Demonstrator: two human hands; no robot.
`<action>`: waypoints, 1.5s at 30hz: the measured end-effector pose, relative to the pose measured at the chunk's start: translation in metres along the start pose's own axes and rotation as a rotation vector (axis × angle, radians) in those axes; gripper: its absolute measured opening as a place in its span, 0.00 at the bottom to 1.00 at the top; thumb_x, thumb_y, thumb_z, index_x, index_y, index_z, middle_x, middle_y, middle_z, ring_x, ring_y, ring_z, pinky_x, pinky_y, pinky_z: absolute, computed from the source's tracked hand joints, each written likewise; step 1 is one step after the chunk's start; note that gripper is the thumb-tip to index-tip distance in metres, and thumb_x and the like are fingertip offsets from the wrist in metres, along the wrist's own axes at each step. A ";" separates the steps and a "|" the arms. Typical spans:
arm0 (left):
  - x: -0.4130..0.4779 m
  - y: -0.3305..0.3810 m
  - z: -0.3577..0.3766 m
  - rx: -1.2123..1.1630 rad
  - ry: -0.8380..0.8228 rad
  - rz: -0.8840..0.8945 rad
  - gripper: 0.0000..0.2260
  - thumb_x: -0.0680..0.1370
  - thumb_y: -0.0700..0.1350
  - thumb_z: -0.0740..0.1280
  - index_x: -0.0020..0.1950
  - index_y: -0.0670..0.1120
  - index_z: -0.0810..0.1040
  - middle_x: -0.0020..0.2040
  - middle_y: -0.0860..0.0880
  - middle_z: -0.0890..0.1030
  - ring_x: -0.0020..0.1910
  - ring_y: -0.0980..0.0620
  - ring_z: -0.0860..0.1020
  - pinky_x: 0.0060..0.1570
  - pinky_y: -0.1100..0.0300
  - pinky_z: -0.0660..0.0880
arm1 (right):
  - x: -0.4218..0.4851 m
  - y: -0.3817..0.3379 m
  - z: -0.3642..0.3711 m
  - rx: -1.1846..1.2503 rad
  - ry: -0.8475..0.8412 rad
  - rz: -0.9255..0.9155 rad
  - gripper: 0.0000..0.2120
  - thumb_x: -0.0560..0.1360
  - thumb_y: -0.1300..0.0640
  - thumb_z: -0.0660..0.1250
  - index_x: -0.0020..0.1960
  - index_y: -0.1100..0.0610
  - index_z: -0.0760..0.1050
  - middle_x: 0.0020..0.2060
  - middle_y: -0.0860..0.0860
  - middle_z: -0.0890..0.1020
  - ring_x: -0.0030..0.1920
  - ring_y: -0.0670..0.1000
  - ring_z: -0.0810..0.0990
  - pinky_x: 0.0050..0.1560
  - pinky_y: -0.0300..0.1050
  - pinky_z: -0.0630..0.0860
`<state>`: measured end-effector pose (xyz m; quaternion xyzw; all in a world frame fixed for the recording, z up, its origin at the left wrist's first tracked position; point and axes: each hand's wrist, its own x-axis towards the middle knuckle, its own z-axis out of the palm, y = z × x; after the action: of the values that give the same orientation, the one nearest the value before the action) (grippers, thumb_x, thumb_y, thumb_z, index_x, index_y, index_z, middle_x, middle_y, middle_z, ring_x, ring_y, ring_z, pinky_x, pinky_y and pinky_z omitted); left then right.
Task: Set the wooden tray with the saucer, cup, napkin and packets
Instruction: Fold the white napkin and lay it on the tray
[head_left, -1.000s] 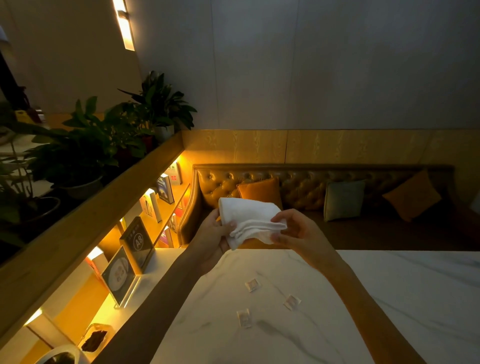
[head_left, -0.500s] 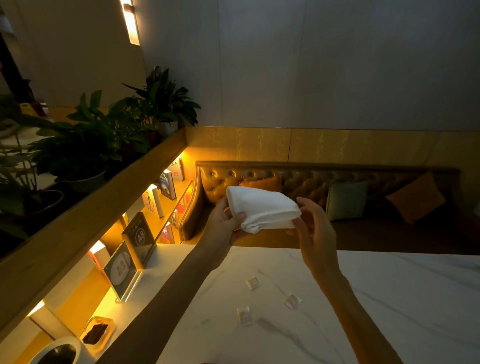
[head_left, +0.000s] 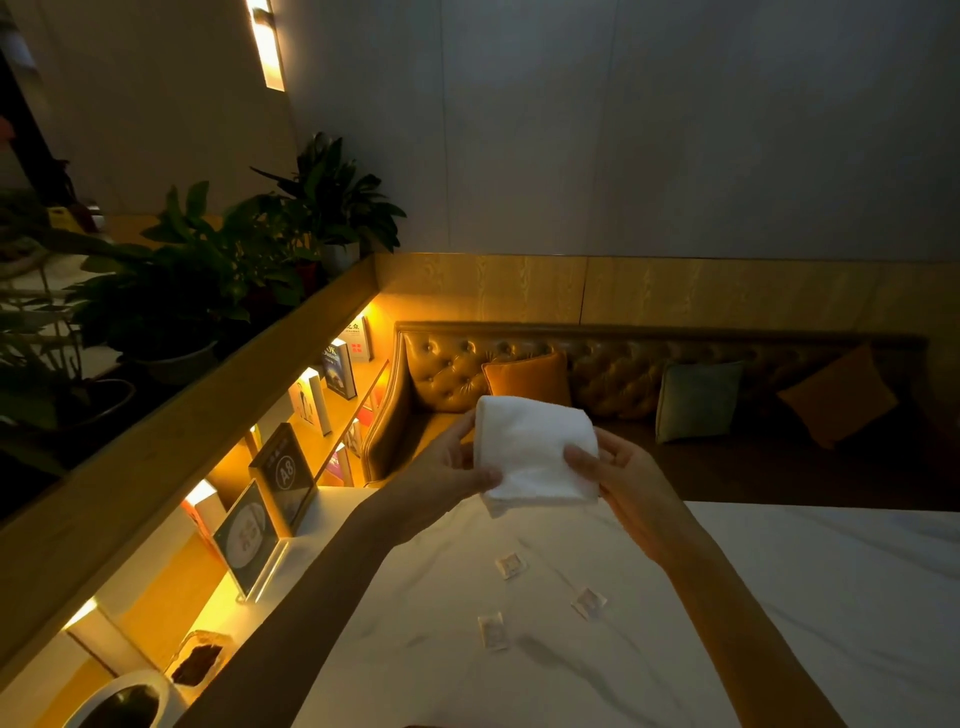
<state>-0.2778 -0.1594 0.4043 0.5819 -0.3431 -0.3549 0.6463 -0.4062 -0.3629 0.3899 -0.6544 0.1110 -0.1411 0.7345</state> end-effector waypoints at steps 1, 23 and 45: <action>-0.001 0.000 -0.001 0.001 0.010 -0.004 0.34 0.71 0.39 0.74 0.73 0.54 0.66 0.66 0.48 0.75 0.64 0.47 0.78 0.57 0.48 0.80 | -0.001 -0.002 0.001 -0.009 0.017 -0.027 0.25 0.69 0.51 0.73 0.64 0.52 0.74 0.49 0.48 0.86 0.48 0.53 0.86 0.38 0.43 0.83; -0.017 0.002 0.025 -0.085 0.089 0.261 0.23 0.81 0.30 0.55 0.43 0.52 0.84 0.58 0.48 0.77 0.56 0.44 0.80 0.44 0.58 0.81 | -0.026 -0.031 -0.006 -0.226 -0.119 -0.451 0.28 0.73 0.74 0.63 0.43 0.40 0.82 0.57 0.51 0.78 0.58 0.55 0.78 0.43 0.45 0.84; -0.048 -0.077 0.022 0.151 0.284 0.013 0.09 0.79 0.45 0.66 0.58 0.54 0.75 0.60 0.52 0.74 0.55 0.48 0.80 0.45 0.55 0.83 | -0.053 0.087 -0.016 0.028 -0.023 -0.087 0.17 0.78 0.65 0.60 0.61 0.49 0.76 0.59 0.48 0.81 0.62 0.51 0.78 0.57 0.41 0.79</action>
<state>-0.3258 -0.1344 0.3281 0.6708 -0.2780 -0.2381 0.6450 -0.4557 -0.3501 0.3002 -0.6497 0.0720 -0.1671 0.7381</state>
